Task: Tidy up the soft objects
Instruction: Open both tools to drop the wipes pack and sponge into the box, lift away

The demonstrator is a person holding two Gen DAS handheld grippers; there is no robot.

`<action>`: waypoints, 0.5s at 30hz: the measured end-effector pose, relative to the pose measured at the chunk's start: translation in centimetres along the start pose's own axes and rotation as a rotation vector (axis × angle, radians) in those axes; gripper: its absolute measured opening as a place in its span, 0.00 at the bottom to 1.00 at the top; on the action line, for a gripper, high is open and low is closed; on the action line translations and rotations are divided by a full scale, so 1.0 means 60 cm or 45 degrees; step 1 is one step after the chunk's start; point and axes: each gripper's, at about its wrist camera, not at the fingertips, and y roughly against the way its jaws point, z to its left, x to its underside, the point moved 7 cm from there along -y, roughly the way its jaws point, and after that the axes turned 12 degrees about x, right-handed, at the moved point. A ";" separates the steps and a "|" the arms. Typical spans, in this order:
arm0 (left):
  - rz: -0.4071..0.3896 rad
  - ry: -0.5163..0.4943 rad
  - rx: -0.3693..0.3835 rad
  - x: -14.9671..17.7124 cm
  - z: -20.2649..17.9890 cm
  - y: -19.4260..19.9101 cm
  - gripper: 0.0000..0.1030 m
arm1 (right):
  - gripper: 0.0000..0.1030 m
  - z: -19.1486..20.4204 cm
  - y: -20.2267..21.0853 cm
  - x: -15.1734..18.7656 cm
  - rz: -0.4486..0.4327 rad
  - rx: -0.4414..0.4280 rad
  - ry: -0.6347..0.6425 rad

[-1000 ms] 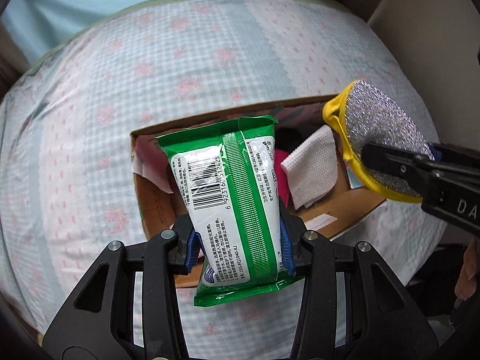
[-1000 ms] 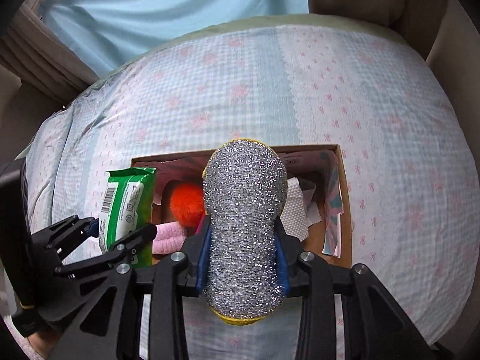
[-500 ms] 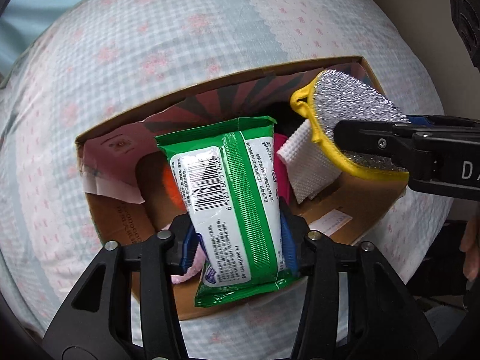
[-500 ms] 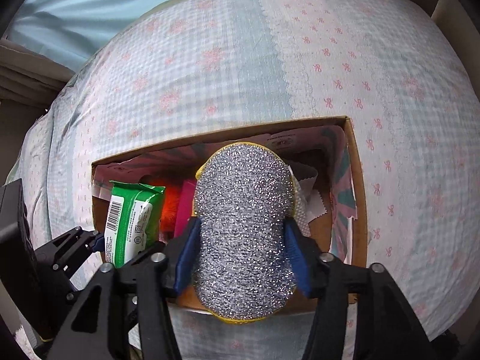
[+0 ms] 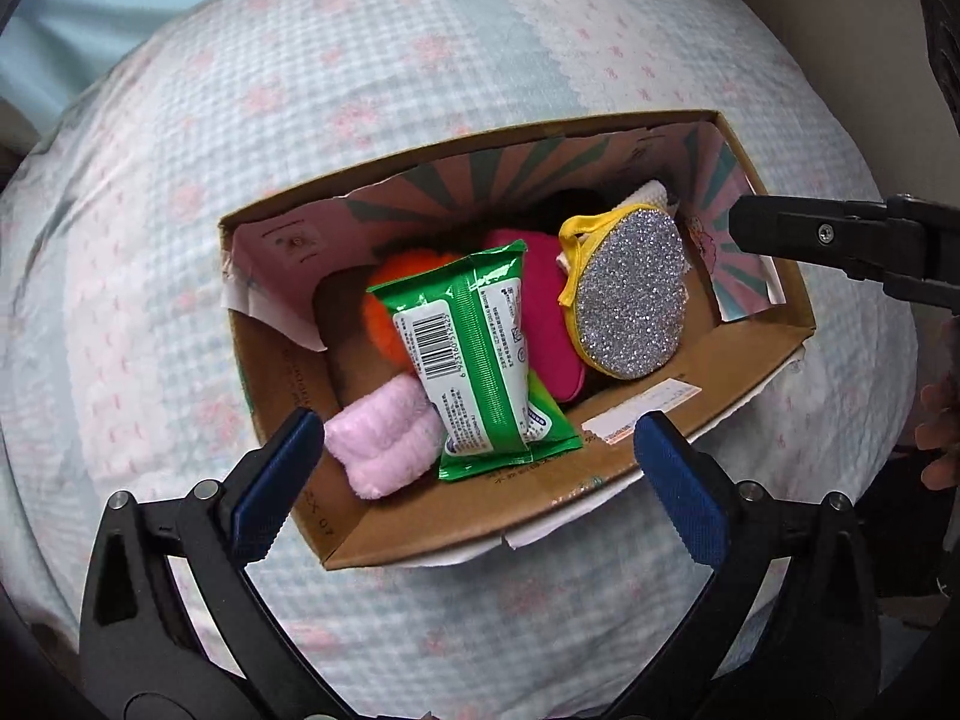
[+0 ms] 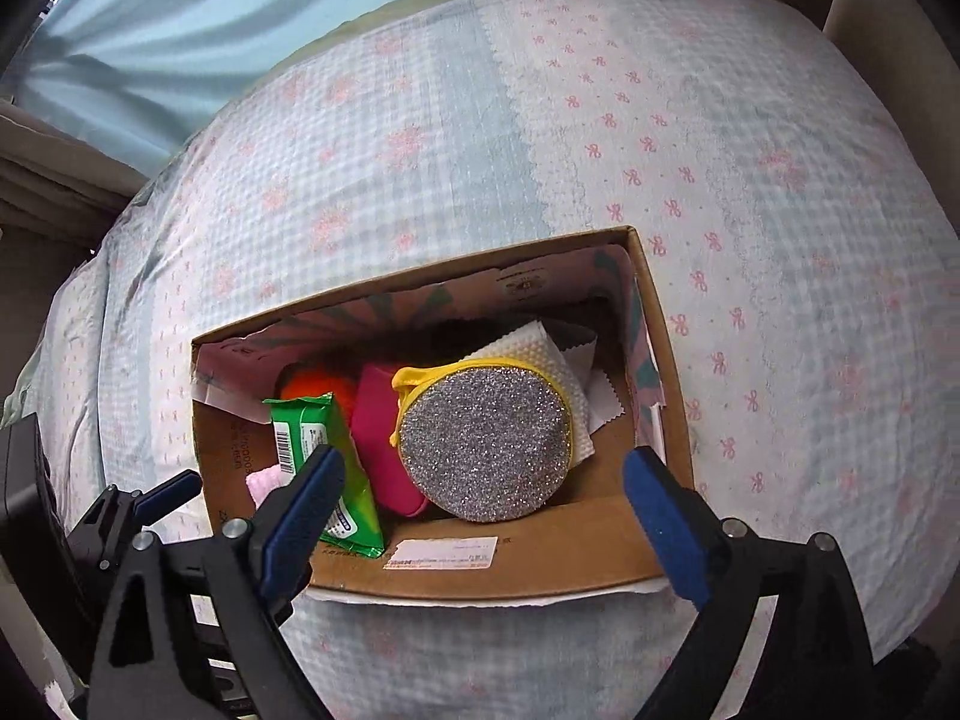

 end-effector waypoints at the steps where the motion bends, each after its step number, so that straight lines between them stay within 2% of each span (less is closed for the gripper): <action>1: -0.011 0.004 -0.003 0.003 -0.001 0.008 1.00 | 0.90 0.000 0.008 0.002 -0.013 -0.003 -0.001; 11: -0.145 0.029 -0.032 0.044 -0.031 0.105 1.00 | 0.90 -0.001 0.109 0.042 -0.160 -0.038 0.019; 15: -0.184 0.044 -0.075 0.068 -0.052 0.151 1.00 | 0.90 -0.010 0.165 0.062 -0.230 -0.025 0.050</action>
